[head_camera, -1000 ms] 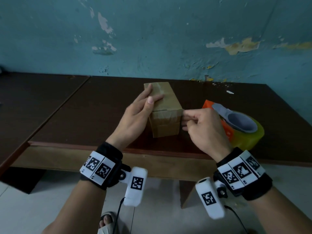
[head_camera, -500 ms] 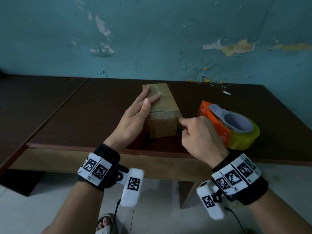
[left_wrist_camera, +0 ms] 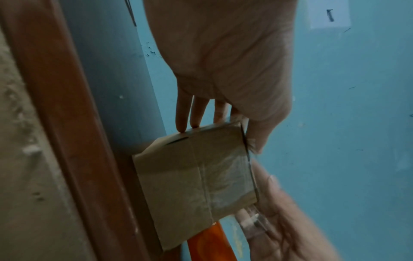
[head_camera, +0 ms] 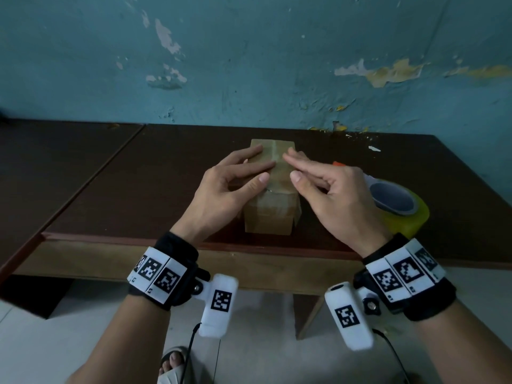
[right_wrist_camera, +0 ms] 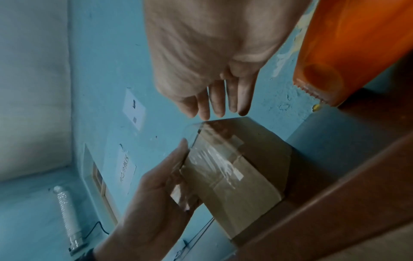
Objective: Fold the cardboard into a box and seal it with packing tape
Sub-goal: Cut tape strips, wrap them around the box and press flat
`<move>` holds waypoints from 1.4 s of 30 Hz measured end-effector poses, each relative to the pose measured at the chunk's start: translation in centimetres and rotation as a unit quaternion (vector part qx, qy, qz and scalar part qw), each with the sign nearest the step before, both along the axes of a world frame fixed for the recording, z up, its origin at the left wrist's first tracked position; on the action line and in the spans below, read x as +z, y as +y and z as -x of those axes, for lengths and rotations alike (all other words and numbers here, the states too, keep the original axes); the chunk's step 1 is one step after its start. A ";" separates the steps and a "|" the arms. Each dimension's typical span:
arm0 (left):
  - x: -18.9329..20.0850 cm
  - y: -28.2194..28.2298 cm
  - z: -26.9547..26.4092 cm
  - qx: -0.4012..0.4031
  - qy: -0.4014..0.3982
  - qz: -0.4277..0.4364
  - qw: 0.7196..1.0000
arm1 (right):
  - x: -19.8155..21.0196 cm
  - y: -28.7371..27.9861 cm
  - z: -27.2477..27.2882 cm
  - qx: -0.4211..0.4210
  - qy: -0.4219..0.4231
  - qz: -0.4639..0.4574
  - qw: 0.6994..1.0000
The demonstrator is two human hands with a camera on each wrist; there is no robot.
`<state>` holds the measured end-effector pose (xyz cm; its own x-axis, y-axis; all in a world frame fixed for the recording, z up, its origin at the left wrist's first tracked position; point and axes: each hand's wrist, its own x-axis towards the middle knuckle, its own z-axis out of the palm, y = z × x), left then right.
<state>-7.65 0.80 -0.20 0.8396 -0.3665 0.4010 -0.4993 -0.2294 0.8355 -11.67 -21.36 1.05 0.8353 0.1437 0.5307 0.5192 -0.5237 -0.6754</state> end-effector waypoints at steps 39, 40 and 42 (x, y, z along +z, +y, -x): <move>0.1 0.6 0.8 -0.040 0.037 0.082 0.995 | 0.1 -0.5 0.0 0.049 0.033 0.126 0.990; 0.2 0.7 0.7 -0.043 0.038 0.077 0.995 | 0.1 -0.5 0.1 0.051 0.036 0.128 0.990; 0.3 0.9 0.7 -0.048 0.037 0.070 0.996 | 0.1 -0.5 0.2 0.054 0.039 0.128 0.989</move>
<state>-8.34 1.71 0.07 0.8326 -0.3912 0.3920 -0.4493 -0.0633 0.8911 -11.84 -21.87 1.19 0.8449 0.3564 0.3990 0.5329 -0.6270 -0.5683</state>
